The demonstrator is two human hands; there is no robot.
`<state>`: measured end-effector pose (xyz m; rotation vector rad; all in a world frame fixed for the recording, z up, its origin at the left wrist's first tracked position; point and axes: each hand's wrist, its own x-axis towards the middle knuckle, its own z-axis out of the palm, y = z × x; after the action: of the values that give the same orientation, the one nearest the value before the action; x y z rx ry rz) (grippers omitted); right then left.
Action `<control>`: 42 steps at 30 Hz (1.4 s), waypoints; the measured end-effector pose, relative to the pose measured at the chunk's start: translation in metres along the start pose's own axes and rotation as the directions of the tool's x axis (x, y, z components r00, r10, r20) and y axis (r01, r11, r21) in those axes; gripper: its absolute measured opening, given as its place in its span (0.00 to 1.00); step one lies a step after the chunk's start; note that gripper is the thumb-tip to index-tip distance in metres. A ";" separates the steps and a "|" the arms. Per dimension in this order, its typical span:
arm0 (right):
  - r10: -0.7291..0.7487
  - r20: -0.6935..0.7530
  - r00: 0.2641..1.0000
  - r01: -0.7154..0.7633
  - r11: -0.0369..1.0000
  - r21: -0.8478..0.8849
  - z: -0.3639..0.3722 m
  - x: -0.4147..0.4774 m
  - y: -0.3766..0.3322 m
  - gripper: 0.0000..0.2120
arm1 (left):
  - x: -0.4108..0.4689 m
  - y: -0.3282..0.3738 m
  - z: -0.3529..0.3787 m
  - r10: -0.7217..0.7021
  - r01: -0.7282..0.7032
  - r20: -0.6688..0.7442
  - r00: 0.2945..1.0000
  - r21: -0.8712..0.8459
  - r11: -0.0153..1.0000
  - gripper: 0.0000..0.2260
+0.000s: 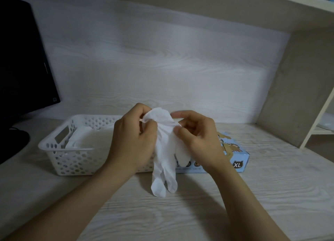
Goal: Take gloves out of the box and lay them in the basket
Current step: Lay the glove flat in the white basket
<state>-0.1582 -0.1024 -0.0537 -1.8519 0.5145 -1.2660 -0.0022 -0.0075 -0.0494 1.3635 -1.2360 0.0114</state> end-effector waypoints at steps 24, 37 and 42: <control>0.263 0.219 0.939 -0.309 0.928 0.209 -0.001 -0.004 -0.013 0.07 | 0.020 -0.007 -0.010 -0.196 0.193 0.016 0.980 -0.281 0.940 0.10; 0.043 -0.163 0.986 -0.047 0.999 -0.020 0.017 0.005 -0.009 0.07 | 0.042 -0.015 -0.031 -0.362 0.316 -0.123 0.924 -0.286 0.905 0.09; 0.010 -0.275 0.961 -0.133 0.891 -0.434 0.036 0.024 -0.013 0.08 | 0.048 -0.027 -0.050 -0.102 0.120 -0.235 0.967 0.066 0.991 0.03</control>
<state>-0.1171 -0.0978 -0.0356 -2.0162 1.0931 -1.4418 0.0673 -0.0099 -0.0239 1.4549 -0.9716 0.1388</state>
